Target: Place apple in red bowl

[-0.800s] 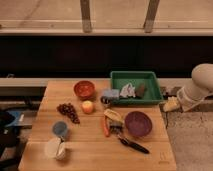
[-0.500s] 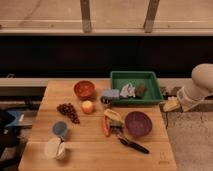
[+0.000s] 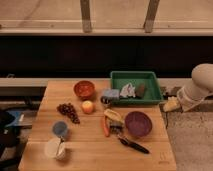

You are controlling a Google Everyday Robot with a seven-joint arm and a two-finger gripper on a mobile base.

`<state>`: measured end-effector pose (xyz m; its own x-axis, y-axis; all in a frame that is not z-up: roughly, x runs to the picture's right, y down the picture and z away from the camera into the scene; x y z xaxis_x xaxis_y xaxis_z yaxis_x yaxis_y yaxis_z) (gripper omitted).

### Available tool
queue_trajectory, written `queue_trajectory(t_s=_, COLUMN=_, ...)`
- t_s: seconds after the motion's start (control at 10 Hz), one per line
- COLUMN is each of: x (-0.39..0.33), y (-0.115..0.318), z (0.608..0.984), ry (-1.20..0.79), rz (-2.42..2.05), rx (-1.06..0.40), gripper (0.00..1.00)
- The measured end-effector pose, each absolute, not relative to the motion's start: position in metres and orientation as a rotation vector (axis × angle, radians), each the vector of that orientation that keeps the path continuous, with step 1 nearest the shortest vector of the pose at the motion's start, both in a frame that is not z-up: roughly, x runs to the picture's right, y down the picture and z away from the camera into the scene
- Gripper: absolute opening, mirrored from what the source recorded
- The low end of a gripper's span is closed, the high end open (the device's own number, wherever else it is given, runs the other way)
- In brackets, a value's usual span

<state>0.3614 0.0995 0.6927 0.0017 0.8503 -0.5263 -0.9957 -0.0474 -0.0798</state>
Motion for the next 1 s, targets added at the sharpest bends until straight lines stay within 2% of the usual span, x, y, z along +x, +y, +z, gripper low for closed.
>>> queue_trajectory(t_s=0.6, x=0.347, y=0.088, z=0.698, ry=0.331, rz=1.483, rx=-0.519, gripper=0.66)
queue_trajectory(t_s=1.0, x=0.256, y=0.05, z=0.712, ry=0.242, rz=1.292, rx=-0.538, gripper=0.66)
